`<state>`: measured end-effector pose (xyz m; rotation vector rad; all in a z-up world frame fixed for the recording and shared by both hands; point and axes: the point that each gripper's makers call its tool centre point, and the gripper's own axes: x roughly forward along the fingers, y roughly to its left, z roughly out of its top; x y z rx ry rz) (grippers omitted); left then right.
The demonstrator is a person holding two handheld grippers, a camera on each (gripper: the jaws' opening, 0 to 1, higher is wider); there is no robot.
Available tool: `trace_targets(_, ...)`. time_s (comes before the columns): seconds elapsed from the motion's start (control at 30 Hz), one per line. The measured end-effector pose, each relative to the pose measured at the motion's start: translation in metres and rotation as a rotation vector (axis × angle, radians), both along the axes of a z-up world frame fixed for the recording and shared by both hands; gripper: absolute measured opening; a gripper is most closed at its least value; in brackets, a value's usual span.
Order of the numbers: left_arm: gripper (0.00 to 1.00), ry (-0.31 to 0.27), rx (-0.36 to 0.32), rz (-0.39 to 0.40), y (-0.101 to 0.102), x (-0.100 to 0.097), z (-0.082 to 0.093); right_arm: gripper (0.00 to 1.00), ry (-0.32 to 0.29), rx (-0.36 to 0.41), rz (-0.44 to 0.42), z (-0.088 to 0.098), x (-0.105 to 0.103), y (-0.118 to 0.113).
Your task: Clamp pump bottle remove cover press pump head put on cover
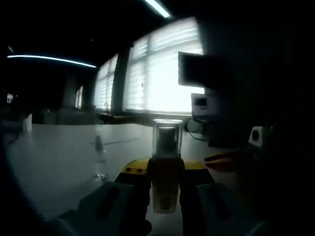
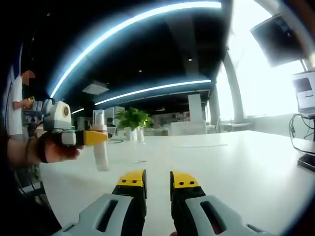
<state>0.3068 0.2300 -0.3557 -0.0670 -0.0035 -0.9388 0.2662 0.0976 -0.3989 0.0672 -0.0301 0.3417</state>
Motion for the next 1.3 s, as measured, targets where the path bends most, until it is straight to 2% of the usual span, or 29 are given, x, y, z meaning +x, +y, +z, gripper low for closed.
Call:
trace_targets(0.17,0.13,0.006,0.001,0.016,0.009,-0.004,-0.005,0.14,0.0,-0.002,0.0,0.0,0.0,0.0)
trace_targets(0.23,0.13,0.031,-0.036,0.006,0.01,-0.005,-0.005,0.14,0.001,-0.005,-0.001,0.0,0.001,0.0)
trace_targets(0.3,0.13,0.045,-0.037,0.004,0.015,-0.005,-0.009,0.14,0.002,-0.005,-0.001,-0.001,0.0,0.0)
trace_targets(0.57,0.13,-0.001,0.02,-0.013,0.015,-0.018,-0.021,0.14,0.003,-0.004,-0.003,-0.001,0.001,0.0)
trace_targets(0.73,0.13,0.003,0.006,0.004,0.021,-0.019,-0.027,0.14,0.003,-0.008,-0.003,-0.001,0.001,0.0)
trace_targets(0.8,0.13,-0.009,-0.006,-0.011,0.021,-0.021,-0.029,0.14,0.002,-0.008,-0.003,-0.001,0.001,0.0)
trace_targets(0.87,0.13,-0.016,0.014,-0.001,0.023,-0.018,-0.034,0.14,-0.001,-0.011,-0.006,-0.001,0.001,0.0)
trace_targets(0.9,0.13,-0.035,-0.003,0.007,0.025,-0.016,-0.032,0.14,-0.002,-0.011,-0.006,-0.001,0.001,0.0)
trace_targets(1.03,0.13,-0.026,-0.009,0.008,0.026,-0.017,-0.031,0.14,-0.002,-0.011,-0.007,-0.001,0.001,-0.001)
trace_targets(1.3,0.13,-0.065,0.012,0.015,0.025,-0.018,-0.032,0.14,-0.001,-0.015,-0.004,-0.001,0.001,0.0)
